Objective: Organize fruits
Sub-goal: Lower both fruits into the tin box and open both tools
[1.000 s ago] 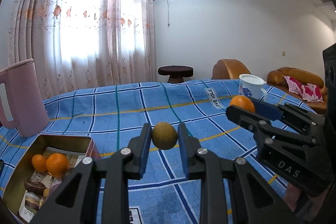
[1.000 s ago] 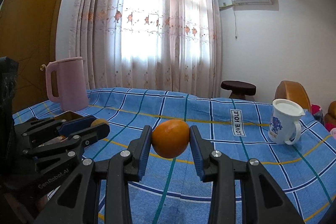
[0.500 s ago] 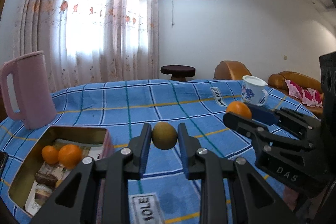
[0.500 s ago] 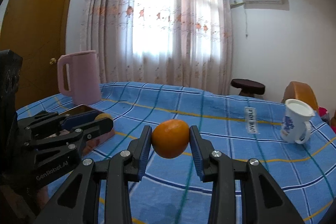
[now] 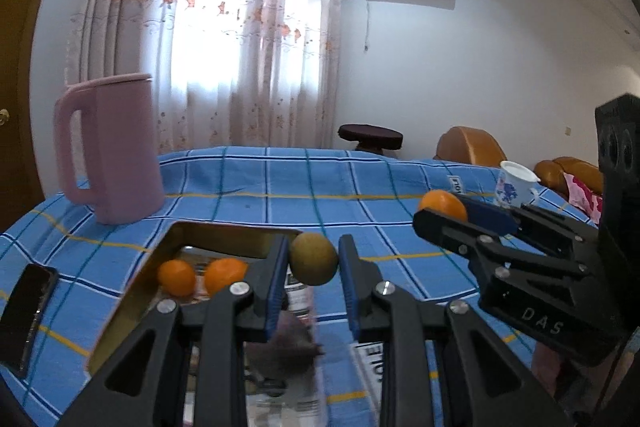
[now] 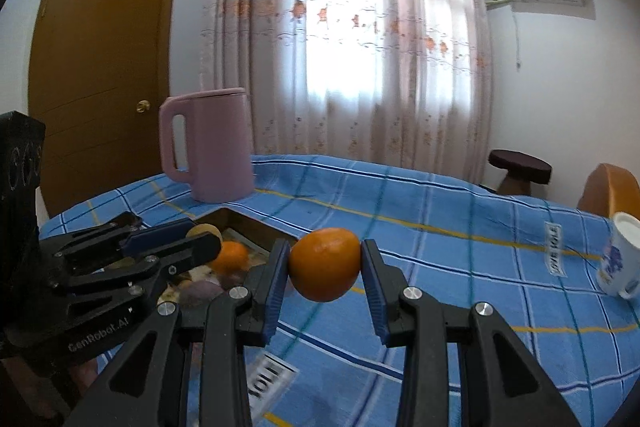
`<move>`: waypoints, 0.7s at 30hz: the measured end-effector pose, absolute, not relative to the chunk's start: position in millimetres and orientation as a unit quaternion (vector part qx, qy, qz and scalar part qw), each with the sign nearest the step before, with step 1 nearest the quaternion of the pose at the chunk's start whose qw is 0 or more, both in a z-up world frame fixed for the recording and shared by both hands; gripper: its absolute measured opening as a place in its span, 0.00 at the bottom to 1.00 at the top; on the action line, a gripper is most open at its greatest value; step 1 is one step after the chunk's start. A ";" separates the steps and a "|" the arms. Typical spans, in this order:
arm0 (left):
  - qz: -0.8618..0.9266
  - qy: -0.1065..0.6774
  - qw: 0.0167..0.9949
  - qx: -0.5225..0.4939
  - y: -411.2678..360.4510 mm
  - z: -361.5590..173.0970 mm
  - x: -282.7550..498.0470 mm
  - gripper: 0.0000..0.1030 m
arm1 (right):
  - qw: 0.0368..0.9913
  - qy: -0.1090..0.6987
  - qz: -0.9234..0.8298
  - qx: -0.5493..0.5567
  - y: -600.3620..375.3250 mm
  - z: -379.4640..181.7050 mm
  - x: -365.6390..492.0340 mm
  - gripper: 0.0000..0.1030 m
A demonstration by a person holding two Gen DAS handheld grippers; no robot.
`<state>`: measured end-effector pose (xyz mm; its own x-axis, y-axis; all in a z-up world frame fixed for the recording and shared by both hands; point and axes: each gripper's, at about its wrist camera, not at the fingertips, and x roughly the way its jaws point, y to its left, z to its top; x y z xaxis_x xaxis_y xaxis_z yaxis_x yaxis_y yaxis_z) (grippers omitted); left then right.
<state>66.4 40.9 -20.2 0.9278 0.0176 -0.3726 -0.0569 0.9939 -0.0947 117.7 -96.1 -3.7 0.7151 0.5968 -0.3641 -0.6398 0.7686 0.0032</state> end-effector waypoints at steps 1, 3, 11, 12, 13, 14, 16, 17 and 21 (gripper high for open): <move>0.022 0.190 0.980 -0.052 44.5 -19.7 65.4 0.26 | 0.922 0.175 0.340 -0.063 -91.1 -1.8 117.2 0.37; 0.029 0.192 0.980 -0.053 52.4 -18.6 63.7 0.26 | 0.918 0.176 0.349 -0.065 -81.6 0.0 117.0 0.37; 0.055 0.204 0.976 -0.058 82.0 -20.5 56.6 0.26 | 0.903 0.183 0.382 -0.071 -40.5 3.8 119.3 0.37; 0.058 0.206 0.975 -0.059 85.6 -21.5 56.2 0.26 | 0.902 0.184 0.385 -0.072 -37.0 3.4 119.0 0.37; 0.064 0.209 0.974 -0.059 89.4 -22.5 55.5 0.26 | 0.900 0.186 0.387 -0.073 -32.7 2.7 118.8 0.37; 0.068 0.211 0.973 -0.058 91.8 -23.5 55.2 0.26 | 0.898 0.188 0.390 -0.074 -28.5 2.1 119.0 0.37; 0.077 0.220 0.971 -0.061 100.1 -26.4 55.0 0.26 | 0.893 0.196 0.397 -0.075 -19.6 -1.0 120.1 0.37; 0.077 0.224 0.969 -0.065 105.1 -28.3 54.8 0.26 | 0.891 0.201 0.401 -0.076 -14.4 -3.4 120.8 0.37; 0.084 0.234 0.966 -0.070 116.9 -32.4 53.2 0.26 | 0.883 0.216 0.409 -0.083 -0.1 -11.9 120.7 0.37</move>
<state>53.2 116.9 -32.4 0.8766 0.1294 -0.4634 -0.1950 0.9761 -0.0962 120.7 -0.1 -11.9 0.5721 0.6869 -0.4482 -0.7581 0.6515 0.0307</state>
